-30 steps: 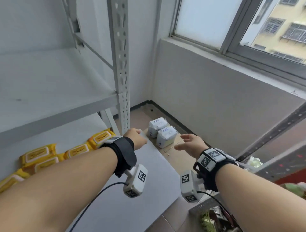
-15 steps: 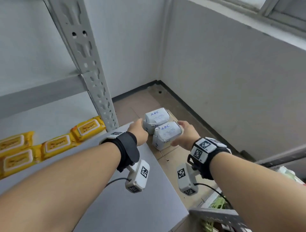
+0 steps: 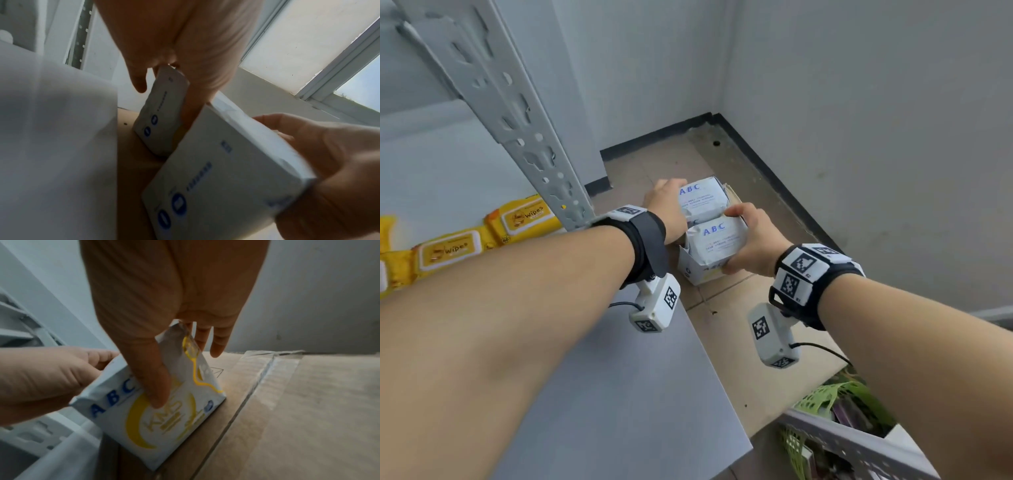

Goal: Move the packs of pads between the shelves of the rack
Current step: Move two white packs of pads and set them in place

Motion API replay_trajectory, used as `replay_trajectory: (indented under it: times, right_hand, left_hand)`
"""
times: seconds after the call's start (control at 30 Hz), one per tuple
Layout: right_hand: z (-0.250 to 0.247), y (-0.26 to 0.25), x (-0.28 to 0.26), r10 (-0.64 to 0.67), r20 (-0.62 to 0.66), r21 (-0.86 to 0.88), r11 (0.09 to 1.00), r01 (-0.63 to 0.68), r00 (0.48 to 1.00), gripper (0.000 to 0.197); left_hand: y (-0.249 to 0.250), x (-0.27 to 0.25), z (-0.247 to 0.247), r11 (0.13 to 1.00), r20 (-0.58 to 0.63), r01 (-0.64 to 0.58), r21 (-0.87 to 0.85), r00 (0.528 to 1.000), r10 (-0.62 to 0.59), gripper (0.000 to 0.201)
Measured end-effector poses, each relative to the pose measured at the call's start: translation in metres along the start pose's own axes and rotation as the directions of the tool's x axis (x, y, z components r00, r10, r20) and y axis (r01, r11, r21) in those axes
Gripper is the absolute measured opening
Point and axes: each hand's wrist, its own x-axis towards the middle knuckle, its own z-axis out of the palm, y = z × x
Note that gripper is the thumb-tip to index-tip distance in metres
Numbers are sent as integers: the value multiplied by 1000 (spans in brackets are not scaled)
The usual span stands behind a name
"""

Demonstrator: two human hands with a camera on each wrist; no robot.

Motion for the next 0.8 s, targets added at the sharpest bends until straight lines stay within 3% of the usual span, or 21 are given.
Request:
replay_trajectory:
  times: [0.17,0.37,0.57,0.7,0.8]
  right_hand:
    - [1,8,-1,-12,54,-78,997,16,998,83]
    - [-11,9,-12,29,106,106,994,-40,994,64]
    - [-41,-23,-50,22,200,418,902,-105,980,62]
    - [-57,-61,-88,-68,250,616,781,-104,966,65]
    - [-60,-101,-116,-131,241,706,703,-81,962,50]
  left_hand:
    - [-8,3,4,999,5,-6,-41,1000,6,73]
    - [-7,-8,-2,972,-5,95,-217,995,-99,68]
    - [-6,-50,-40,850,-45,166,-499,975,-217,70]
    - [-7,-102,-79,706,-32,159,-690,968,-248,75]
    - [-11,-147,-117,583,-48,144,-800,952,-302,76]
